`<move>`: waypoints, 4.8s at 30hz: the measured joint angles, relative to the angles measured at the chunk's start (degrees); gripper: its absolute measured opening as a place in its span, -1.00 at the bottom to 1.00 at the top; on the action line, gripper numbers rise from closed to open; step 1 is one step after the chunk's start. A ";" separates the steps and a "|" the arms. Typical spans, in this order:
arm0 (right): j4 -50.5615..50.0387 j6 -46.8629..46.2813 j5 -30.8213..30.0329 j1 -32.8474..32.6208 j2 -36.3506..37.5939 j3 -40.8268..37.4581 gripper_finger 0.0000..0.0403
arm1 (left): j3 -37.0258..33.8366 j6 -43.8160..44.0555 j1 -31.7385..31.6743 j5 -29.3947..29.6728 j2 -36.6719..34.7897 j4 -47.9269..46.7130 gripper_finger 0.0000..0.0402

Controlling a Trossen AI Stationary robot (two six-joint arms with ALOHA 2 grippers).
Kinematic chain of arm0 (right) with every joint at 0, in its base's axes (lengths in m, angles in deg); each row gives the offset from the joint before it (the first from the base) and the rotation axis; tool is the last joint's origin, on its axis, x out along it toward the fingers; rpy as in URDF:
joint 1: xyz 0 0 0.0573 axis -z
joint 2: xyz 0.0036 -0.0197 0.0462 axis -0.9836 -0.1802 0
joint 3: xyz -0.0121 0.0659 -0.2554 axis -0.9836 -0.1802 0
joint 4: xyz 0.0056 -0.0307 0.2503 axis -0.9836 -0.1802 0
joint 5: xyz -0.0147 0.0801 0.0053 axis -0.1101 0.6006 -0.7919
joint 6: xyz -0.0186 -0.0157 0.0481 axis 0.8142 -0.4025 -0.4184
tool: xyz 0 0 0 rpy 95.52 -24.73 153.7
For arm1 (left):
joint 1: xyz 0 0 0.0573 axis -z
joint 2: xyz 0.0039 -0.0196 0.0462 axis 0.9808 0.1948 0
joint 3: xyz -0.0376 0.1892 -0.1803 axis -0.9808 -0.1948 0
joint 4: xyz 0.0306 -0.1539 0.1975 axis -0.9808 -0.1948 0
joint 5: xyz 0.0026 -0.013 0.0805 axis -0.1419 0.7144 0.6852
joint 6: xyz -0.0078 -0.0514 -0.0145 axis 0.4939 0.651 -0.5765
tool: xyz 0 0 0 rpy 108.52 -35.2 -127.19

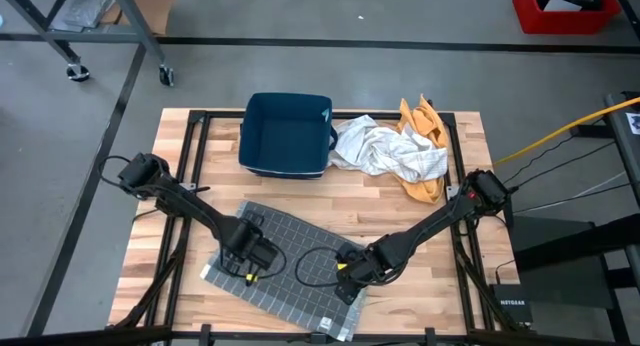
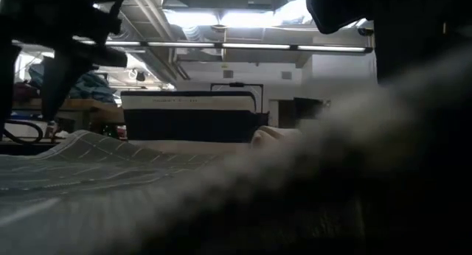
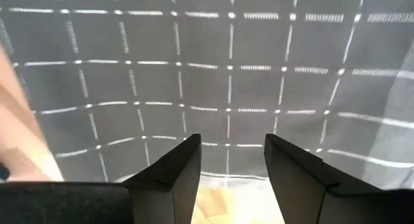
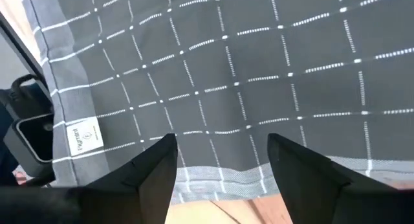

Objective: Fold towel
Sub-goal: Fold the gray patterned towel

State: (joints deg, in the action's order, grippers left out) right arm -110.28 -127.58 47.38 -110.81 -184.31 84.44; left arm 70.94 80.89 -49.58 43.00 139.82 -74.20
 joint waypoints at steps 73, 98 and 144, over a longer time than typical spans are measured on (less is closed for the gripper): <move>-15.82 3.76 6.29 -3.99 -16.35 12.22 0.02 | -11.88 -13.42 -5.61 -4.32 0.22 11.91 -0.33; -19.37 0.88 5.45 -4.18 -10.34 11.83 -0.93 | -7.44 -8.29 -5.99 -3.15 -3.46 1.68 -0.99; -5.20 -11.91 -0.03 -7.00 10.10 12.09 -0.97 | 16.65 7.88 -3.06 -14.67 -15.76 -16.17 -1.00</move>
State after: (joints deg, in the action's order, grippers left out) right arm -115.48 -139.49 47.35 -117.81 -174.22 96.53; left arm 87.59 88.77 -52.64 28.33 124.06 -90.38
